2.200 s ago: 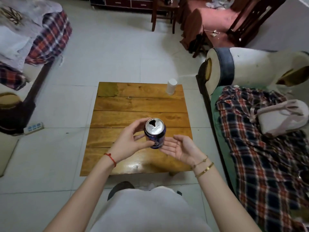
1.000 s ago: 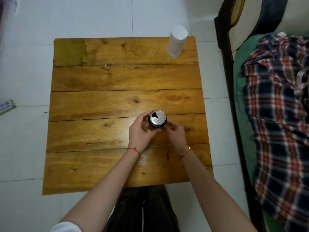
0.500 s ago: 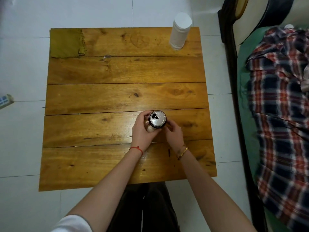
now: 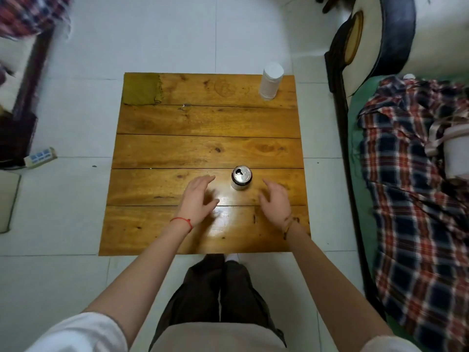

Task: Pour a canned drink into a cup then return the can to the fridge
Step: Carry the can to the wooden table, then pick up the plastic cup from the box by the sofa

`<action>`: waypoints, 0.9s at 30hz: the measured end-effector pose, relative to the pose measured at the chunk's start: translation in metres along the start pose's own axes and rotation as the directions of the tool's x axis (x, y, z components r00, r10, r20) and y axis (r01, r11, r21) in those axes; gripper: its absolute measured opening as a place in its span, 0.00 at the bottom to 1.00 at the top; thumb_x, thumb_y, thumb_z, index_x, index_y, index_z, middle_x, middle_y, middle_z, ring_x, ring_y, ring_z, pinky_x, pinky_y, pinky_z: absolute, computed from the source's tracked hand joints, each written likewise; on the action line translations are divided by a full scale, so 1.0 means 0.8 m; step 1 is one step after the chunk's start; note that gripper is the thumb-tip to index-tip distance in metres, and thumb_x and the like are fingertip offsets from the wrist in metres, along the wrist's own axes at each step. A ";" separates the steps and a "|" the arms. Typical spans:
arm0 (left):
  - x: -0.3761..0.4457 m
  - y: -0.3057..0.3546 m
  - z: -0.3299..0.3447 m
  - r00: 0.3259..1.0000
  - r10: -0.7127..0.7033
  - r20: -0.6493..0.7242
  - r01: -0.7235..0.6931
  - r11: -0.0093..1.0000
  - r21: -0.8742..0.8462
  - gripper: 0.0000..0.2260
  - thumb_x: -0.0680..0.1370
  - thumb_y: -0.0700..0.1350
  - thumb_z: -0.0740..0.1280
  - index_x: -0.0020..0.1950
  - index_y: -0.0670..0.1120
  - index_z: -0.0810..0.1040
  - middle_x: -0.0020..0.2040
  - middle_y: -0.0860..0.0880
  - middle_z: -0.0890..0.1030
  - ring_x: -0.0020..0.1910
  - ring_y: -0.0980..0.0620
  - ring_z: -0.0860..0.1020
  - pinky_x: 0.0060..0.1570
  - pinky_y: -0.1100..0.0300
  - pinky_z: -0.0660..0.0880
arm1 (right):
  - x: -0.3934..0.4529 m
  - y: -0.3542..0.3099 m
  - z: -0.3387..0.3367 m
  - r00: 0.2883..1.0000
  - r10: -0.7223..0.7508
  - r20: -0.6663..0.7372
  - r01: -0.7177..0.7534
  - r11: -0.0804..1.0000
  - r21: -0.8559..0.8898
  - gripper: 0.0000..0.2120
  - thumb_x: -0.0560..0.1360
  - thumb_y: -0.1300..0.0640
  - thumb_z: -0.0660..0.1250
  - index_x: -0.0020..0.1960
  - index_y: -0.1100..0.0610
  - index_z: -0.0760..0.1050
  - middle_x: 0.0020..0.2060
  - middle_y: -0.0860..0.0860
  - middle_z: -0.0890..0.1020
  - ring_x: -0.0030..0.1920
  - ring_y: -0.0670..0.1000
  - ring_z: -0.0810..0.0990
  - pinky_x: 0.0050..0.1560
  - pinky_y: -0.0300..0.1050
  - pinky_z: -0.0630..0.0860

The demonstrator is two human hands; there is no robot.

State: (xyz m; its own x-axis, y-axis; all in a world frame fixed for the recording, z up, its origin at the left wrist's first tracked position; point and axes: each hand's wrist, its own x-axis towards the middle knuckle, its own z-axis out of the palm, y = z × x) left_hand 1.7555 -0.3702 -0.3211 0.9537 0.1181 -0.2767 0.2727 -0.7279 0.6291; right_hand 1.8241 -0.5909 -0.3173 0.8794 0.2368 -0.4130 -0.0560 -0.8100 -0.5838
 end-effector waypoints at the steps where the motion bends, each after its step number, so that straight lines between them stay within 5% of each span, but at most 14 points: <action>1: -0.010 0.004 -0.012 1.000 0.024 -0.007 -0.024 0.999 0.044 0.27 0.74 0.45 0.72 0.72 0.44 0.69 0.71 0.44 0.71 0.71 0.43 0.66 0.72 0.52 0.59 | -0.009 -0.006 -0.005 1.000 -0.012 -0.001 0.012 1.000 -0.020 0.24 0.79 0.56 0.62 0.74 0.57 0.64 0.70 0.54 0.71 0.72 0.55 0.64 0.73 0.50 0.60; 6: -0.065 0.025 -0.058 0.998 0.052 -0.025 -0.047 0.982 0.184 0.26 0.77 0.50 0.67 0.74 0.48 0.67 0.73 0.47 0.68 0.74 0.46 0.62 0.73 0.45 0.60 | -0.059 -0.034 -0.030 0.995 -0.103 0.009 0.103 0.986 -0.131 0.24 0.79 0.54 0.60 0.75 0.56 0.63 0.72 0.53 0.69 0.75 0.56 0.60 0.74 0.54 0.60; 16: -0.188 0.050 -0.135 0.976 0.054 -0.209 -0.018 0.985 0.169 0.24 0.77 0.49 0.67 0.72 0.50 0.68 0.69 0.49 0.72 0.70 0.48 0.67 0.70 0.45 0.66 | -0.133 -0.103 -0.066 0.951 -0.305 0.060 0.310 0.916 -0.253 0.24 0.80 0.52 0.60 0.75 0.54 0.62 0.71 0.51 0.70 0.76 0.55 0.57 0.75 0.55 0.58; 27: -0.347 0.003 -0.205 0.883 -0.173 -0.436 0.228 0.971 0.076 0.24 0.78 0.50 0.67 0.73 0.50 0.68 0.71 0.49 0.70 0.71 0.49 0.67 0.73 0.49 0.62 | -0.175 -0.226 -0.033 0.816 -0.536 0.216 0.578 0.755 -0.310 0.23 0.80 0.53 0.60 0.74 0.56 0.64 0.71 0.52 0.71 0.74 0.54 0.61 0.74 0.46 0.55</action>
State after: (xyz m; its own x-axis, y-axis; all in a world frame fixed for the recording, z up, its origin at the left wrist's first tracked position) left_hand 1.5126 -0.2941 -0.1240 0.8501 0.5253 -0.0364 0.4727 -0.7308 0.4924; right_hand 1.7237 -0.4918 -0.1360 0.6454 0.7435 -0.1753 0.6127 -0.6409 -0.4624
